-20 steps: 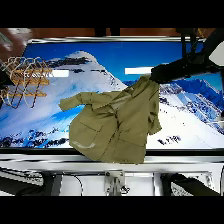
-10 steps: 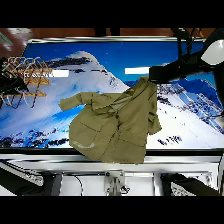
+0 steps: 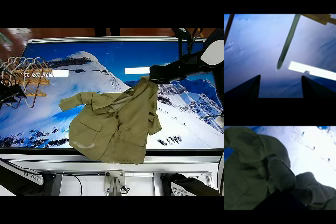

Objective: Fold the shirts.

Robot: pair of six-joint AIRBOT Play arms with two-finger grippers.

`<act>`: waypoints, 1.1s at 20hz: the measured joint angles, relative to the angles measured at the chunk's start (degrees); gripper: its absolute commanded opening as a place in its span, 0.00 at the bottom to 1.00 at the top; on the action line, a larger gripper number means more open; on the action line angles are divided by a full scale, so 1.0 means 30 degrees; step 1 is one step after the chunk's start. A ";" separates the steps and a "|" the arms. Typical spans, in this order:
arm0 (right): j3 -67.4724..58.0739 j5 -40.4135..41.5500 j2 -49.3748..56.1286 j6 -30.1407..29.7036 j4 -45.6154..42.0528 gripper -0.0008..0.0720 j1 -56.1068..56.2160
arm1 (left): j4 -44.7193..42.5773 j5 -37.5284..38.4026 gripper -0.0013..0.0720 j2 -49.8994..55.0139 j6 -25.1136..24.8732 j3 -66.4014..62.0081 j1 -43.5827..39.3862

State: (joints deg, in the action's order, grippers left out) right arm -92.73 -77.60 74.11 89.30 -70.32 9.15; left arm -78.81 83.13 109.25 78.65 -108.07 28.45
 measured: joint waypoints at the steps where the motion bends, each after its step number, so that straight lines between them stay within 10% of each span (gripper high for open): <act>1: 0.0000 0.0000 0.0000 0.0022 -0.0036 0.12 0.0000 | 0.0117 -0.0160 0.84 0.0262 -0.0051 0.0036 -0.0007; 9: 0.0000 0.0000 0.0000 0.0590 -0.0576 0.12 0.0000 | 0.0823 -0.1341 0.82 0.2011 -0.0590 0.0131 -0.0087; 22: 0.0000 0.0000 0.0000 0.0816 -0.0750 0.12 0.0000 | 0.1239 -0.1537 0.21 0.2878 -0.1290 0.0117 -0.0357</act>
State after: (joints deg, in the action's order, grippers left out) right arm -92.73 -77.60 74.11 91.74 -72.58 9.15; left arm -75.09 78.52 117.89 74.78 -107.72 27.38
